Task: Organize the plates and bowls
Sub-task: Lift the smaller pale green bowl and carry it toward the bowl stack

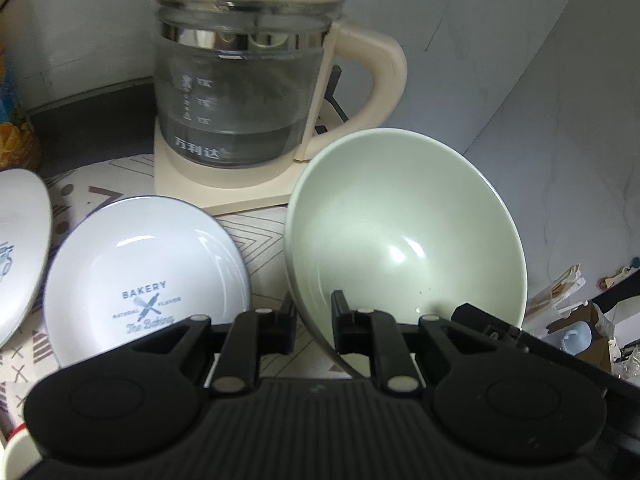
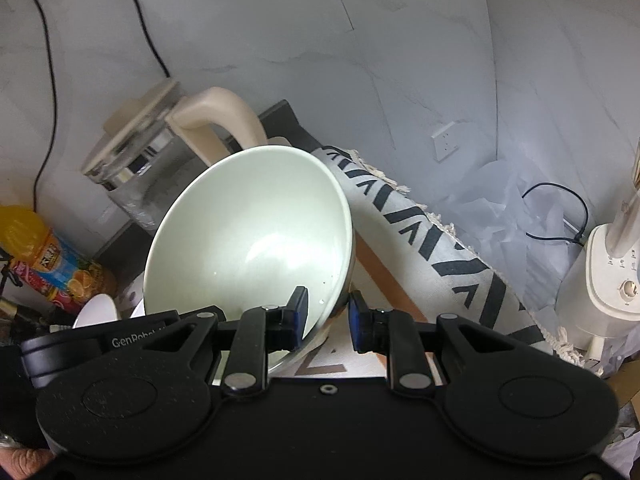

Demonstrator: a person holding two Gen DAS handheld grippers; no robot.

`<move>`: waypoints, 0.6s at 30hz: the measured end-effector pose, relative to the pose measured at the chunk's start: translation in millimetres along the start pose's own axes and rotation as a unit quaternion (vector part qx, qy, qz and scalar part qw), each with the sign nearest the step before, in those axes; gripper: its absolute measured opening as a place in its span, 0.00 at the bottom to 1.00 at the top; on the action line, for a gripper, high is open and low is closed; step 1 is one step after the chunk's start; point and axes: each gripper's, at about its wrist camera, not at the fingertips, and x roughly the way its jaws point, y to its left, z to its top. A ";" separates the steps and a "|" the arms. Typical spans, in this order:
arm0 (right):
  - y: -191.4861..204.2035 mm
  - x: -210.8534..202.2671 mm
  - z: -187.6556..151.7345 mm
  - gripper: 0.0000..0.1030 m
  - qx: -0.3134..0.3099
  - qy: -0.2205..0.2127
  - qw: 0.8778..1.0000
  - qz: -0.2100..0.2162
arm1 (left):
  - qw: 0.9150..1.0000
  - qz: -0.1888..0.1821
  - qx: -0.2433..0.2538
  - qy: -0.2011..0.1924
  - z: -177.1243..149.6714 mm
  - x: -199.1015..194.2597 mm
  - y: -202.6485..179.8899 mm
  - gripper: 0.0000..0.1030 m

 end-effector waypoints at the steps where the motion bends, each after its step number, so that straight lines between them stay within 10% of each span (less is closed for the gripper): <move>1: 2.2 -3.2 -1.3 0.21 -0.004 -0.002 1.000 0.002 | 1.000 0.001 0.001 -0.004 -1.3 -4.4 0.4 0.15; 18: 28.8 -48.8 -18.4 0.21 -0.041 -0.028 0.998 0.032 | 0.999 0.005 -0.025 -0.041 -28.4 -59.6 19.2 0.15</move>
